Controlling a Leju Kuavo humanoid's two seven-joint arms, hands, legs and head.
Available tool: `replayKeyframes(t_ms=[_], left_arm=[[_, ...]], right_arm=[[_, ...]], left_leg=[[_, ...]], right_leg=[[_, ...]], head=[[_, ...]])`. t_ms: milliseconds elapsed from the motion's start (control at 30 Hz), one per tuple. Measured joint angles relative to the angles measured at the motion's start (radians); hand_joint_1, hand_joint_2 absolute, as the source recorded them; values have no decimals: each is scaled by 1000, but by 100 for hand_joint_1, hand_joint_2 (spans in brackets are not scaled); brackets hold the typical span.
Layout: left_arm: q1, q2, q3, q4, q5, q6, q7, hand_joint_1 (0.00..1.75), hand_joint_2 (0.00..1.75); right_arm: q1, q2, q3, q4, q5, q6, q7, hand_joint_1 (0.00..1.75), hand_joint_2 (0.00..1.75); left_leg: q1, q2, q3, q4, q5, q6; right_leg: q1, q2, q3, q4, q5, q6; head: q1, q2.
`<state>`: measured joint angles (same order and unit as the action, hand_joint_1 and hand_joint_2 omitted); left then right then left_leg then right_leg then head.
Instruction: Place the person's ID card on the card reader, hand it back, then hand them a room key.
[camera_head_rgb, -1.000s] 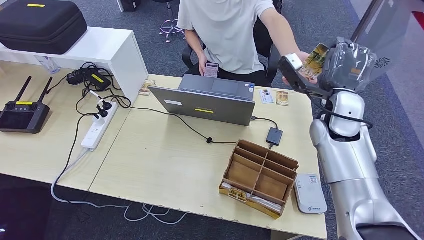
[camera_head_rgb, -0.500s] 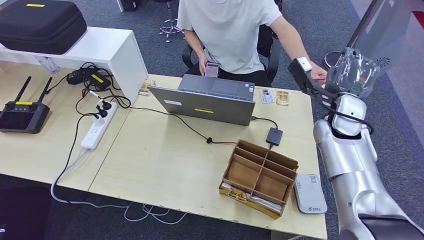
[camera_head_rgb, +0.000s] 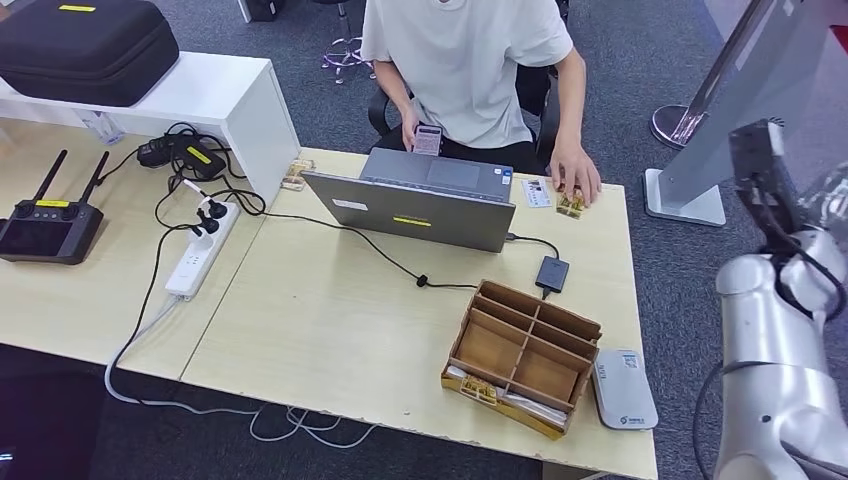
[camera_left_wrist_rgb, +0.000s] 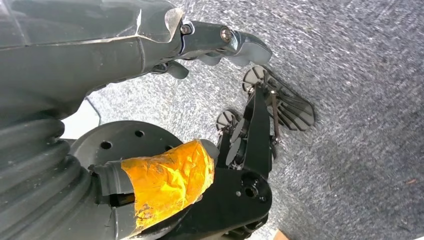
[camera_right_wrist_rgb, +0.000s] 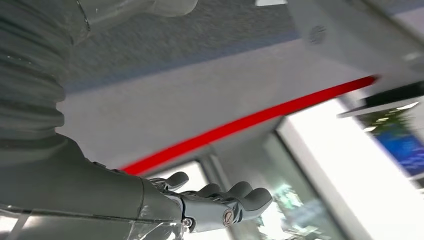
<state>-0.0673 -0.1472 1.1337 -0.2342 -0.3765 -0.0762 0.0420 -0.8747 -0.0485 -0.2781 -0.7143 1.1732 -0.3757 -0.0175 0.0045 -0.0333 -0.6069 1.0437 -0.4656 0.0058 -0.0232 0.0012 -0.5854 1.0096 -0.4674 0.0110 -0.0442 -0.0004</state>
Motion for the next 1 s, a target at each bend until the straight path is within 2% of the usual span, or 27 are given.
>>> replayKeyframes(t_ms=[100, 200, 367, 500, 633, 767, 1000], left_arm=[[1, -3, 11, 0, 7, 10, 10, 0, 175], [4, -7, 17, 0, 8, 15, 16, 0, 175], [0, -12, 18, 0, 6, 20, 23, 0, 175], [4, -24, 19, 0, -1, 33, 36, 0, 175], [11, -34, 23, 0, 0, 39, 44, 0, 175], [10, -40, 28, 0, 2, 43, 46, 0, 175], [7, -43, 34, 0, 3, 44, 47, 0, 175]], right_arm=[[68, -74, -171, -21, -90, -1, -59, 0, 175], [137, -142, -329, -22, -124, -4, -122, 0, 175], [203, -210, -473, -15, -136, -25, -127, 0, 175], [309, -335, -627, 65, -207, -58, -197, 0, 175], [451, -440, -784, 176, -242, -78, -248, 0, 175], [554, -476, -884, 243, -252, -89, -268, 0, 175], [601, -508, -947, 297, -230, -93, -247, 0, 175]], left_leg=[[0, -2, 0, 0, -1, 2], [-1, -3, -2, 0, -3, 4], [-1, 2, 3, 1, -5, 6], [-1, -14, 3, 1, -6, 7], [-1, -14, 2, 1, -10, 8], [-2, -5, 4, 0, -13, 9], [-3, 3, 8, 0, -14, 9]], right_leg=[[0, -3, 2, -2, -1, 1], [0, -3, 3, -2, -2, 3], [-1, 2, 1, -3, -3, 5], [-1, -13, 9, -4, -9, 9], [-1, -13, 10, -4, -10, 9], [-2, -5, 10, -4, -11, 8], [-3, 3, 10, -4, -10, 8]], head=[[0, 0], [0, 0], [-1, 0], [1, 0], [1, 0], [1, 0], [1, 0]])
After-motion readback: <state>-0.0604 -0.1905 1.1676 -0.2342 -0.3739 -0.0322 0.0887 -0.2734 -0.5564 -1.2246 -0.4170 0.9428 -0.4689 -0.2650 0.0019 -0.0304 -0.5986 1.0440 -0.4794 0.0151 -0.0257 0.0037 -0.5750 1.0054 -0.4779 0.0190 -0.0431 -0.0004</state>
